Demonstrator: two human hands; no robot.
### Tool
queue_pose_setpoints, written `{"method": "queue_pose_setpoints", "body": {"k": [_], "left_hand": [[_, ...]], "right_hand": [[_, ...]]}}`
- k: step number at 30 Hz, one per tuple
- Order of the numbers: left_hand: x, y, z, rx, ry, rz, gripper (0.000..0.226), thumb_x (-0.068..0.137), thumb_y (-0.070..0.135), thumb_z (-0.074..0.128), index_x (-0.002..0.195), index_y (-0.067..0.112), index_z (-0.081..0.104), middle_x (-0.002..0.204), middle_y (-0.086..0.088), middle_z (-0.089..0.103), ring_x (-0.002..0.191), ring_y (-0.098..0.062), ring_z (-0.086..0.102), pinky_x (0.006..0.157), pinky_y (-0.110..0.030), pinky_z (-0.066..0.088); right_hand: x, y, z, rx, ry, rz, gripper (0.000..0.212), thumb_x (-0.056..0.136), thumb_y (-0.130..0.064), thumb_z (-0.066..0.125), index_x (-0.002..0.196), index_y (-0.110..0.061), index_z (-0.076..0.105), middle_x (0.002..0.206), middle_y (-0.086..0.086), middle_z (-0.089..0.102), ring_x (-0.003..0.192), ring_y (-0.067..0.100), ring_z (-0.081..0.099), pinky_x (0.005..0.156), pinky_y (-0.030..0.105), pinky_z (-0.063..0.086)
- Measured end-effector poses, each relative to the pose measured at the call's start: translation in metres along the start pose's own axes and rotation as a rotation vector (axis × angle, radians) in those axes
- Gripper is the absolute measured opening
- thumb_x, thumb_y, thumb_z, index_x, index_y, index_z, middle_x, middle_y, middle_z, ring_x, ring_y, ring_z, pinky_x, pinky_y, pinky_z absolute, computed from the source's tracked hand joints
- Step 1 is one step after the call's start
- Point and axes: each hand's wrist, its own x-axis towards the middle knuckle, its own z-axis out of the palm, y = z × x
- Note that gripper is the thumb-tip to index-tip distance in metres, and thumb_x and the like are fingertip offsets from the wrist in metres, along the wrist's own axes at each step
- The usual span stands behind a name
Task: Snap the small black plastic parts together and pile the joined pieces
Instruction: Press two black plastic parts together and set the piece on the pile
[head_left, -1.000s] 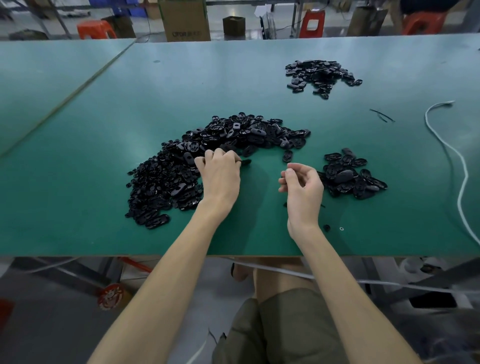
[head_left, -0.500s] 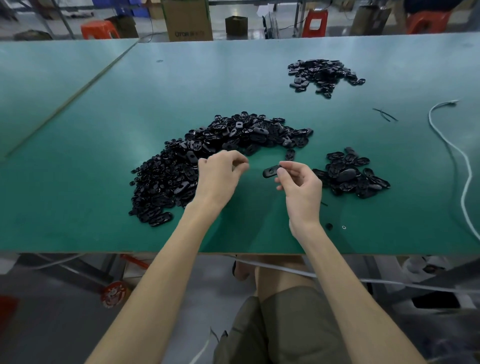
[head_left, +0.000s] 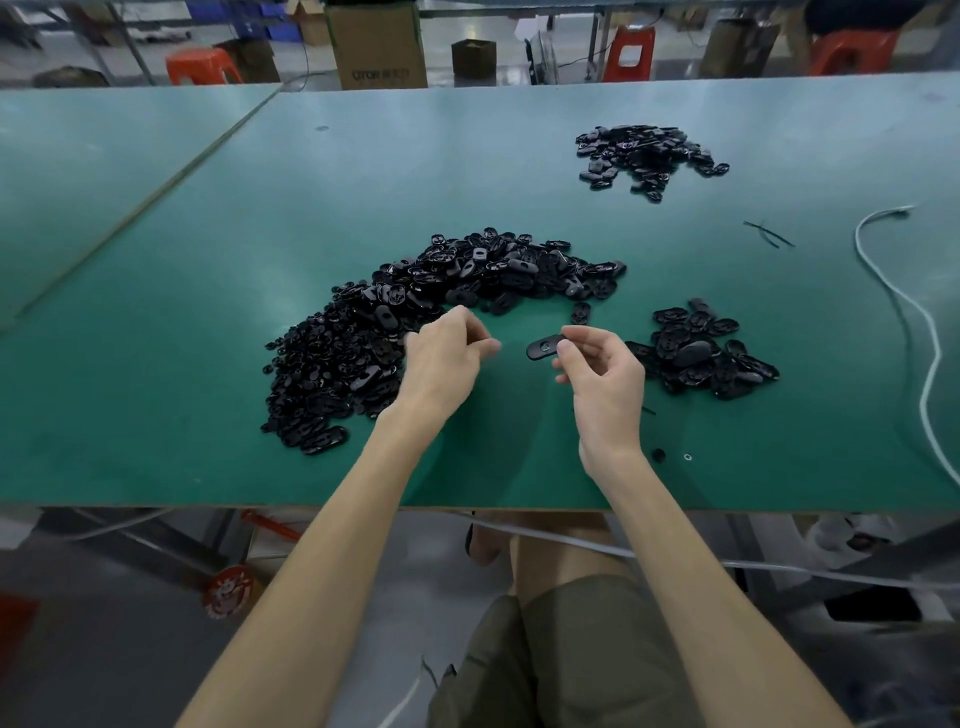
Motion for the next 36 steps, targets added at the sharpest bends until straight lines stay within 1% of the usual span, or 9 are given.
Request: {"method": "queue_pose_setpoints", "body": {"k": [2, 5, 7, 10, 14, 18, 25, 29, 36], "left_hand": [[0.000, 0.009, 0.008, -0.392, -0.054, 0.037, 0.013, 0.094, 0.016, 0.075, 0.089, 0.013, 0.063, 0.077, 0.000, 0.067, 0.067, -0.011, 0.058, 0.070, -0.021, 0.046], [0.000, 0.022, 0.024, -0.804, -0.056, 0.005, 0.012, 0.096, 0.017, 0.073, 0.094, 0.008, 0.065, 0.077, -0.003, 0.069, 0.059, -0.010, 0.058, 0.059, -0.019, 0.044], [-0.001, 0.025, 0.037, -0.997, -0.052, -0.062, 0.011, 0.097, 0.017, 0.072, 0.097, 0.007, 0.067, 0.077, -0.001, 0.068, 0.061, -0.011, 0.058, 0.060, -0.023, 0.044], [-0.003, 0.021, 0.049, -1.131, -0.054, -0.099, 0.007, 0.094, 0.011, 0.073, 0.098, 0.007, 0.068, 0.082, -0.004, 0.071, 0.068, -0.014, 0.065, 0.068, -0.026, 0.049], [-0.002, 0.014, 0.050, -1.163, -0.051, -0.059, 0.008, 0.092, 0.005, 0.073, 0.099, 0.009, 0.072, 0.087, -0.003, 0.075, 0.072, -0.013, 0.068, 0.070, -0.025, 0.048], [-0.004, 0.013, 0.054, -1.057, -0.042, 0.002, 0.008, 0.092, 0.008, 0.076, 0.098, 0.013, 0.075, 0.087, 0.001, 0.075, 0.072, -0.012, 0.067, 0.068, -0.022, 0.047], [-0.004, 0.013, 0.059, -0.950, -0.016, 0.024, 0.009, 0.090, 0.008, 0.077, 0.099, 0.008, 0.074, 0.082, 0.001, 0.074, 0.066, -0.009, 0.064, 0.064, -0.017, 0.048], [-0.004, 0.014, 0.061, -0.892, -0.002, 0.038, 0.011, 0.090, 0.007, 0.077, 0.099, 0.002, 0.074, 0.075, 0.004, 0.072, 0.063, -0.007, 0.062, 0.064, -0.016, 0.049], [-0.003, 0.014, 0.063, -0.847, 0.020, 0.031, 0.009, 0.091, 0.009, 0.077, 0.098, 0.004, 0.073, 0.082, 0.000, 0.072, 0.063, -0.008, 0.062, 0.064, -0.019, 0.050]], "right_hand": [[0.000, 0.000, 0.000, 0.008, 0.004, 0.000, 0.015, 0.099, -0.004, 0.065, 0.109, -0.013, 0.071, 0.092, 0.002, 0.072, 0.075, 0.005, 0.068, 0.066, 0.019, 0.053], [0.000, -0.002, 0.000, 0.014, 0.020, -0.003, 0.019, 0.100, -0.004, 0.065, 0.114, -0.015, 0.073, 0.095, -0.001, 0.073, 0.076, 0.003, 0.066, 0.066, 0.017, 0.052], [0.000, -0.002, -0.001, 0.021, 0.034, -0.007, 0.021, 0.100, -0.004, 0.064, 0.114, -0.016, 0.074, 0.097, -0.002, 0.074, 0.074, 0.001, 0.064, 0.065, 0.016, 0.051], [0.000, -0.001, 0.000, 0.026, 0.053, -0.006, 0.020, 0.100, -0.003, 0.063, 0.111, -0.015, 0.075, 0.091, -0.001, 0.073, 0.071, 0.001, 0.063, 0.064, 0.016, 0.051], [0.002, 0.000, 0.001, 0.031, 0.078, -0.004, 0.019, 0.100, -0.003, 0.063, 0.109, -0.014, 0.075, 0.091, 0.001, 0.072, 0.072, 0.004, 0.063, 0.064, 0.017, 0.051], [0.002, -0.001, 0.000, 0.057, 0.108, -0.008, 0.019, 0.100, -0.003, 0.062, 0.107, -0.017, 0.074, 0.093, 0.001, 0.072, 0.075, 0.006, 0.064, 0.065, 0.018, 0.051], [0.000, -0.002, -0.001, 0.107, 0.103, -0.006, 0.019, 0.102, -0.002, 0.061, 0.107, -0.017, 0.072, 0.090, -0.002, 0.070, 0.074, 0.005, 0.064, 0.067, 0.020, 0.052], [0.000, -0.003, -0.001, 0.115, 0.086, -0.003, 0.020, 0.101, -0.001, 0.062, 0.107, -0.016, 0.072, 0.094, 0.001, 0.071, 0.076, 0.007, 0.065, 0.067, 0.019, 0.052], [-0.001, -0.004, -0.001, 0.100, 0.063, 0.002, 0.021, 0.100, 0.001, 0.063, 0.107, -0.016, 0.072, 0.099, 0.006, 0.071, 0.075, 0.007, 0.065, 0.067, 0.019, 0.052]]}}
